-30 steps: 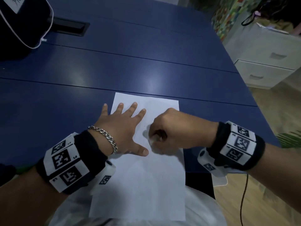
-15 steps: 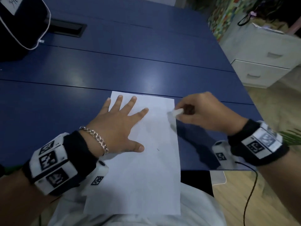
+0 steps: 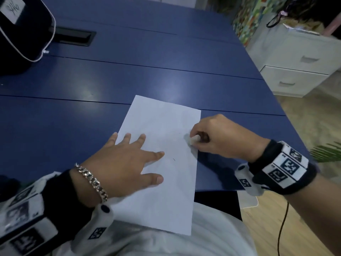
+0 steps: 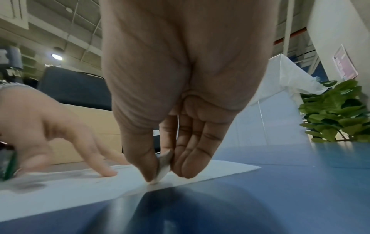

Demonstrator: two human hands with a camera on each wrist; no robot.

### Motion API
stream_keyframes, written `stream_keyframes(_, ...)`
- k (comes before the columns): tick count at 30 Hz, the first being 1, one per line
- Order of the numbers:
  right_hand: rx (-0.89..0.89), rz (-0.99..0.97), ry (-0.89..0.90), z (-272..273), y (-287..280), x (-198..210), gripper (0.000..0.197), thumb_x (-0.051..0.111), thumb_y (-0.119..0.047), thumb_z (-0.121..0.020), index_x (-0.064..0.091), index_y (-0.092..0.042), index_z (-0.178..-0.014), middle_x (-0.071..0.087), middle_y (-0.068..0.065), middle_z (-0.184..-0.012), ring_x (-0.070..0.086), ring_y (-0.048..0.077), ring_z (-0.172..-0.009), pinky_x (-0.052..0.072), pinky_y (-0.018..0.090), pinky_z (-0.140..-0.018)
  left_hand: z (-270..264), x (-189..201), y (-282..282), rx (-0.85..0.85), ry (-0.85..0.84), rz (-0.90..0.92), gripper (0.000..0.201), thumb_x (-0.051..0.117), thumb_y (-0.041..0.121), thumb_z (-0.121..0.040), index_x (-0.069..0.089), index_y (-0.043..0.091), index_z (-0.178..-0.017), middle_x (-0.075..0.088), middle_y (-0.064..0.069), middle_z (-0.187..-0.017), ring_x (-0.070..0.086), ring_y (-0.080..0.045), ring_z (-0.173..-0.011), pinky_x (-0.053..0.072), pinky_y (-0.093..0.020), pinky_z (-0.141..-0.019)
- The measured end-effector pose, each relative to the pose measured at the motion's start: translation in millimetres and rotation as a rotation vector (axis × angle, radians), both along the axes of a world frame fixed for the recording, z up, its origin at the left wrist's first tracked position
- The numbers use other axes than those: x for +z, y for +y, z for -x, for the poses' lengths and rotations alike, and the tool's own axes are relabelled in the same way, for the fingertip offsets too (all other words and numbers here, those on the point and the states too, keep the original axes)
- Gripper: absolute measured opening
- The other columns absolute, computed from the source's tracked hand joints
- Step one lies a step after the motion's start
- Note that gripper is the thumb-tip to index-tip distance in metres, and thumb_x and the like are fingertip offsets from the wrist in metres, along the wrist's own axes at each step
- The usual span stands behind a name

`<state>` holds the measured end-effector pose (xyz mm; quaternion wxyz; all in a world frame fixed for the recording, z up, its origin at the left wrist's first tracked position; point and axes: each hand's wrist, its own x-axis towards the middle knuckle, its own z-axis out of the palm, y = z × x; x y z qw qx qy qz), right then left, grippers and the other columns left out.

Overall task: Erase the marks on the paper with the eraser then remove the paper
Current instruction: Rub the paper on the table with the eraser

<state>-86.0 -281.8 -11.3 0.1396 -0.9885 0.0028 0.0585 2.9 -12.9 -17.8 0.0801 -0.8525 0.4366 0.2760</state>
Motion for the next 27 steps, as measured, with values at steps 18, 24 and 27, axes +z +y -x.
stream_keyframes(18, -0.169, -0.046, 0.019, 36, -2, 2, 0.007, 0.070, -0.028, -0.095, 0.075, -0.032, -0.093, 0.072, -0.016, -0.083, 0.066, 0.003, -0.076, 0.050, 0.019, -0.066, -51, -5, -24, -0.073, -0.054, 0.030, 0.084, 0.055, 0.069, -0.093, 0.003, 0.057, -0.158, -0.012, 0.009, -0.172, -0.001, -0.029, -0.160, 0.011, -0.052, -0.127)
stream_keyframes(24, -0.178, -0.056, 0.008, 38, 4, -3, 0.009, 0.069, -0.027, -0.094, 0.077, -0.030, -0.095, 0.072, -0.013, -0.082, 0.066, 0.005, -0.075, 0.055, 0.027, -0.069, -42, -5, -41, -0.167, 0.085, 0.209, 0.081, 0.057, 0.061, -0.097, 0.005, 0.058, -0.158, -0.022, 0.010, -0.170, -0.017, -0.029, -0.158, -0.005, -0.045, -0.127)
stream_keyframes(27, -0.133, -0.066, 0.013, 32, 12, 1, 0.009, 0.073, -0.029, -0.092, 0.079, -0.030, -0.099, 0.072, -0.015, -0.082, 0.067, 0.002, -0.077, 0.055, 0.022, -0.071, -38, -15, -54, -0.203, 0.074, 0.180, 0.086, 0.058, 0.067, -0.094, 0.000, 0.059, -0.157, -0.024, 0.010, -0.170, -0.017, -0.034, -0.157, -0.005, -0.054, -0.126)
